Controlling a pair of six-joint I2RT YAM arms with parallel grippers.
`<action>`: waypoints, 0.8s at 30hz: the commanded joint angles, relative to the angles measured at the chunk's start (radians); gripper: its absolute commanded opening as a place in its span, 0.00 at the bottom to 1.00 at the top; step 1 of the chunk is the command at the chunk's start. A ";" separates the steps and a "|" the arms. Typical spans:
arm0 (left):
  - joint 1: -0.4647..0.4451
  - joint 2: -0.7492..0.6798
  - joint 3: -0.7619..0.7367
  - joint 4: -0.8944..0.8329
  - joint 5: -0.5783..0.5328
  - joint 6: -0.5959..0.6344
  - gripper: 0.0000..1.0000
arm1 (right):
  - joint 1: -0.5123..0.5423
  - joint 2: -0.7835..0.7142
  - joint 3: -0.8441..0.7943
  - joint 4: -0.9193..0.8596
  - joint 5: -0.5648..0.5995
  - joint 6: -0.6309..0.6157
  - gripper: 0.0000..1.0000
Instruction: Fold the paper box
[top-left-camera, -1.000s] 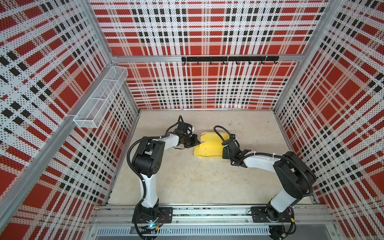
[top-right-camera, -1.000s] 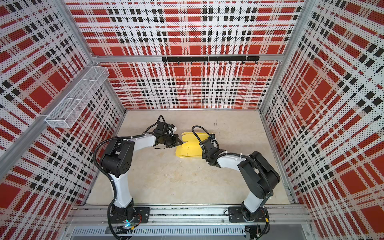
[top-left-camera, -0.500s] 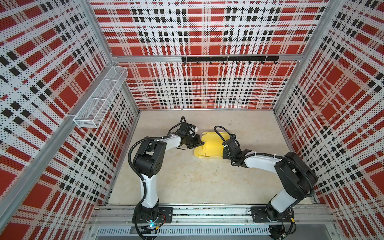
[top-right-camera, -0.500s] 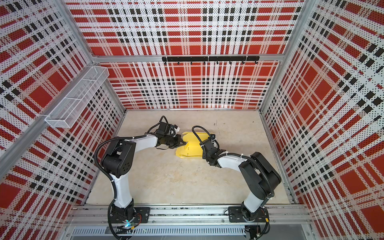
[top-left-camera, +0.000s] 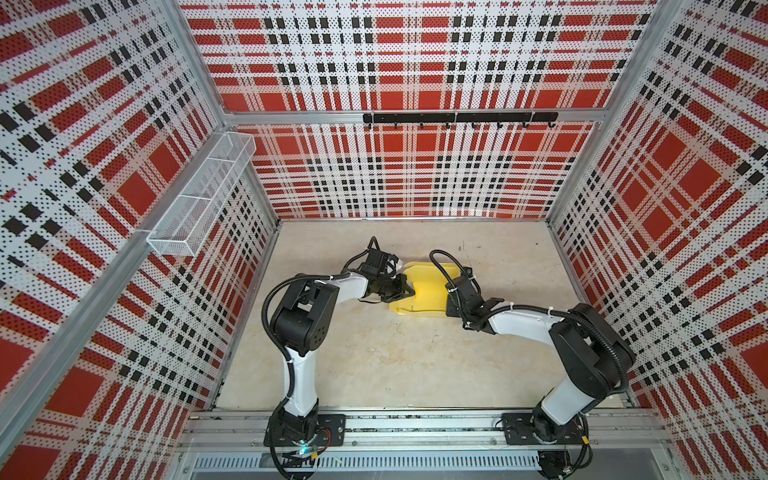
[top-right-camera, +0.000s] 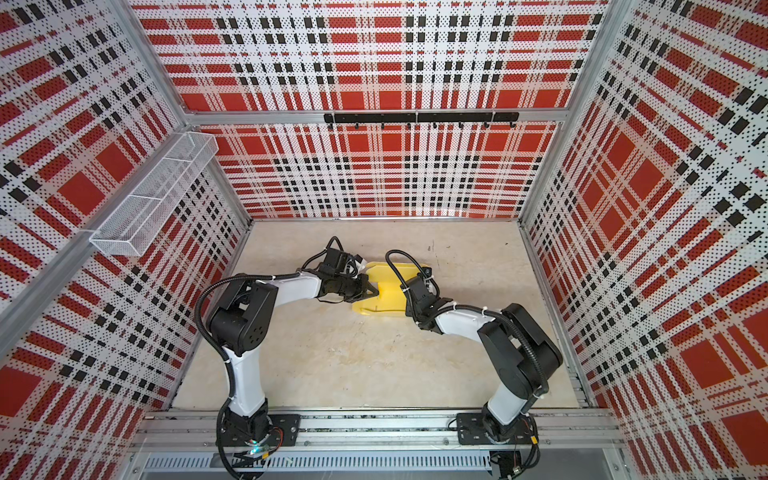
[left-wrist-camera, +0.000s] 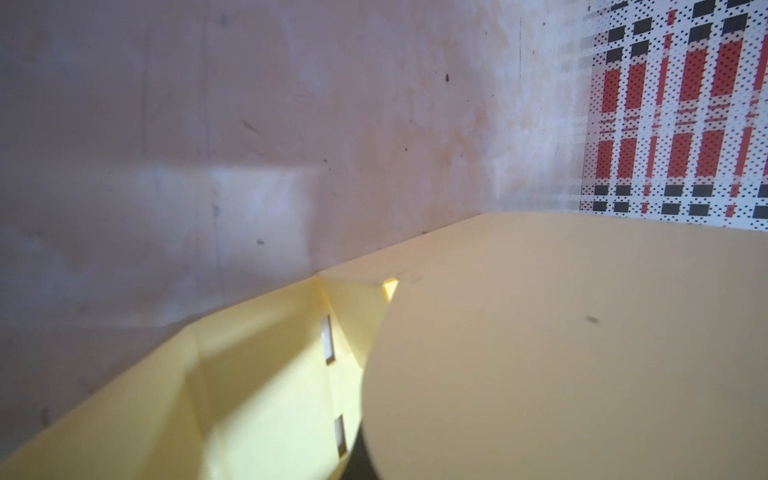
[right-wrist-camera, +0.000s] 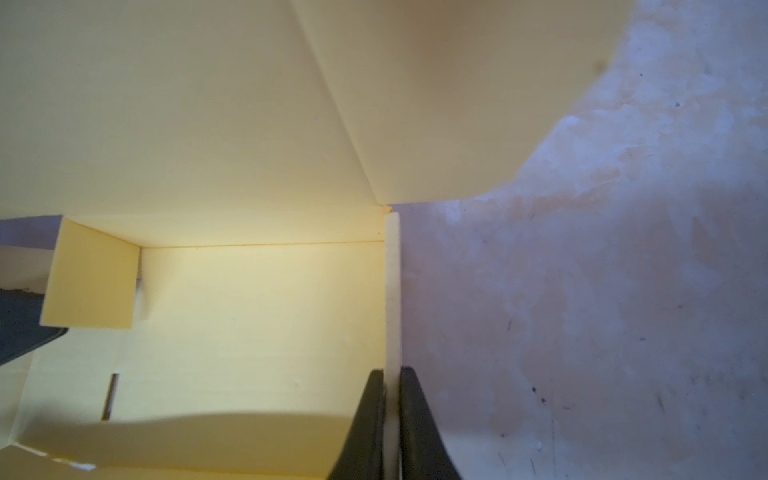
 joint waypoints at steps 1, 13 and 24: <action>-0.011 0.024 -0.017 0.044 -0.004 -0.036 0.00 | -0.002 -0.006 -0.006 0.063 -0.009 0.009 0.12; -0.026 0.055 -0.004 0.088 -0.009 -0.111 0.00 | 0.009 -0.008 -0.004 0.059 -0.016 0.024 0.11; -0.020 0.078 0.024 0.097 -0.016 -0.161 0.00 | 0.016 0.008 0.017 0.019 -0.010 0.026 0.11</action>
